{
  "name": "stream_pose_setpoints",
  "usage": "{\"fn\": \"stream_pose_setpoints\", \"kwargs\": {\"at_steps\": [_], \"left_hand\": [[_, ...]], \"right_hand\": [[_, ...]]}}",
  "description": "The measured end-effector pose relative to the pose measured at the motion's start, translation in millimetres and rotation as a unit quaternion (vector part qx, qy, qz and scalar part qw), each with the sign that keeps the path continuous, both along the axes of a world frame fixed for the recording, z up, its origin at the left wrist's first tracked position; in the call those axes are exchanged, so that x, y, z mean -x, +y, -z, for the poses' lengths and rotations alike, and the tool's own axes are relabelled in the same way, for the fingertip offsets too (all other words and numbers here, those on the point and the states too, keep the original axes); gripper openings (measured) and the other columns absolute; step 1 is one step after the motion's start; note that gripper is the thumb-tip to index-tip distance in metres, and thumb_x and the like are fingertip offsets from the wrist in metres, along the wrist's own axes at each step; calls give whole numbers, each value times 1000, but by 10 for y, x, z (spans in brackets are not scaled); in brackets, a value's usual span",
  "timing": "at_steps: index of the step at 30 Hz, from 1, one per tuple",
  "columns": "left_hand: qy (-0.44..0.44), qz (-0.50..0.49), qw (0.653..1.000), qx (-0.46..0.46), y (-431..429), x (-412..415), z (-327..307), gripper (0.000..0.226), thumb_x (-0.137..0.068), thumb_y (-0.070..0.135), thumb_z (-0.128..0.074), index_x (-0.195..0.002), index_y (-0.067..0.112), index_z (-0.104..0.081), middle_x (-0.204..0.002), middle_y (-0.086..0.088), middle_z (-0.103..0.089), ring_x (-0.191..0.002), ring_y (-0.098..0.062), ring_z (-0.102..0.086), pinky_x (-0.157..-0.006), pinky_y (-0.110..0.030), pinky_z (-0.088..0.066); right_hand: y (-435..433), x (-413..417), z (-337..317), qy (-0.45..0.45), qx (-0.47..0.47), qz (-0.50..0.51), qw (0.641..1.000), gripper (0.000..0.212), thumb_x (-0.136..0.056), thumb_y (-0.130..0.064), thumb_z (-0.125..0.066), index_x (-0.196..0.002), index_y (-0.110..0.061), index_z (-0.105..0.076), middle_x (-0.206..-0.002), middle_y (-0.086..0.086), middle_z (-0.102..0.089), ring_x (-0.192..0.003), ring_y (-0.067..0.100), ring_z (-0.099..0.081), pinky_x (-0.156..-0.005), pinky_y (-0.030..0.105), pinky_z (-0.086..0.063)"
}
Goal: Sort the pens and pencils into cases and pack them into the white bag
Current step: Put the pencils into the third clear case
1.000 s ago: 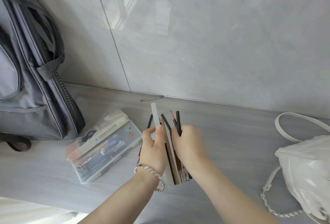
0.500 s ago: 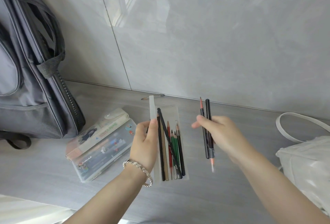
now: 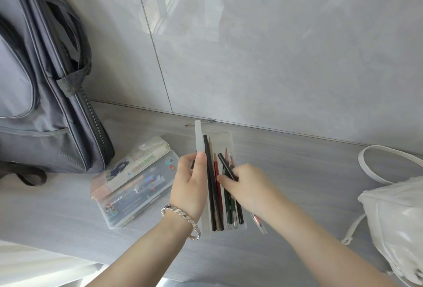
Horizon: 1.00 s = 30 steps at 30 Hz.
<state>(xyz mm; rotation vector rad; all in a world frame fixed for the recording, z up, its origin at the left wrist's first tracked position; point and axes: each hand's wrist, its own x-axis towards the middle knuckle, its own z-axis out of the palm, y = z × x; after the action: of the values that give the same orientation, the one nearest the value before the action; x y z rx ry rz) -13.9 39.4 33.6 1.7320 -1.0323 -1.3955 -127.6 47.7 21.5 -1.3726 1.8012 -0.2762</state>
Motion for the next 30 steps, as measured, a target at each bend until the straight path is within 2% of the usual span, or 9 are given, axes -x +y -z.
{"fn": "stream_pose_setpoints", "kwargs": {"at_steps": [3, 7, 10, 12, 15, 18, 22, 26, 30], "left_hand": [[1, 6, 1000, 3, 2, 0, -6, 14, -93, 39, -39, -83, 32, -47, -72, 1, -54, -68, -15, -51, -86, -51, -51], [1, 10, 1000, 5, 2, -1, -19, 20, -93, 40, -39, -94, 23, -51, -73, -1, -53, -73, -18, -52, -86, -51, -51], [-3, 6, 1000, 11, -12, -22, -18, 26, -93, 41, -39, -102, 19, -51, -75, -1, -54, -75, -19, -53, -88, -48, -50], [-10, 13, 1000, 10, -23, -28, -20, 28, -93, 42, -37, -103, 18, -51, -76, -6, -51, -75, -20, -51, -85, -47, -49], [-18, 17, 1000, 16, -30, -23, -34, 31, -94, 41, -37, -104, 16, -52, -75, -7, -49, -72, -19, -49, -83, -45, -48], [-17, 16, 1000, 17, -27, -11, -43, 29, -93, 40, -38, -103, 17, -52, -73, -2, -52, -69, -16, -51, -79, -40, -48], [-21, 12, 1000, 15, -33, -17, -29, 29, -93, 42, -37, -103, 18, -51, -75, -5, -51, -72, -18, -50, -80, -44, -50], [-28, 17, 999, 17, -27, -25, -38, 28, -94, 41, -37, -104, 18, -50, -74, -4, -46, -73, -18, -49, -79, -46, -50], [-27, 13, 999, 21, -14, -24, -44, 23, -94, 40, -38, -101, 21, -49, -73, -3, -48, -74, -18, -50, -78, -43, -48]], "right_hand": [[-47, 9, -4, -5, 39, 18, 999, 27, -88, -35, -55, -80, -9, -59, -69, 9, -61, -68, 29, -62, -59, 30, -43], [0, -36, 0, 43, 68, -15, 997, 31, -87, -35, -59, -110, -16, -54, -68, -5, -49, -67, 17, -51, -54, 25, -36], [54, -23, 5, 67, 78, -23, 994, 39, -87, -35, -60, -119, -17, -46, -82, -2, -52, -77, 17, -52, -64, 27, -40], [84, -17, 14, 64, 86, -22, 994, 40, -87, -35, -60, -119, -17, -45, -78, -7, -48, -77, 16, -49, -59, 25, -37], [103, -51, 21, 29, 109, 13, 994, 39, -84, -41, -62, -113, -18, -48, -62, -14, -37, -62, 8, -44, -48, 14, -27], [108, -100, 21, 48, 115, -3, 992, 37, -84, -42, -61, -110, -19, -48, -58, -12, -34, -55, 9, -40, -45, 18, -23], [116, -106, 20, 75, 98, -12, 992, 29, -87, -36, -58, -106, -14, -54, -79, 3, -61, -74, 25, -57, -59, 27, -37], [159, -129, 50, 13, 43, 35, 998, 25, -88, -32, -57, -90, -8, -57, -79, 12, -68, -66, 30, -65, -61, 37, -55], [186, -158, 70, -30, 35, 57, 997, 25, -87, -32, -58, -87, -7, -56, -76, 14, -68, -53, 26, -59, -57, 36, -55]]}}
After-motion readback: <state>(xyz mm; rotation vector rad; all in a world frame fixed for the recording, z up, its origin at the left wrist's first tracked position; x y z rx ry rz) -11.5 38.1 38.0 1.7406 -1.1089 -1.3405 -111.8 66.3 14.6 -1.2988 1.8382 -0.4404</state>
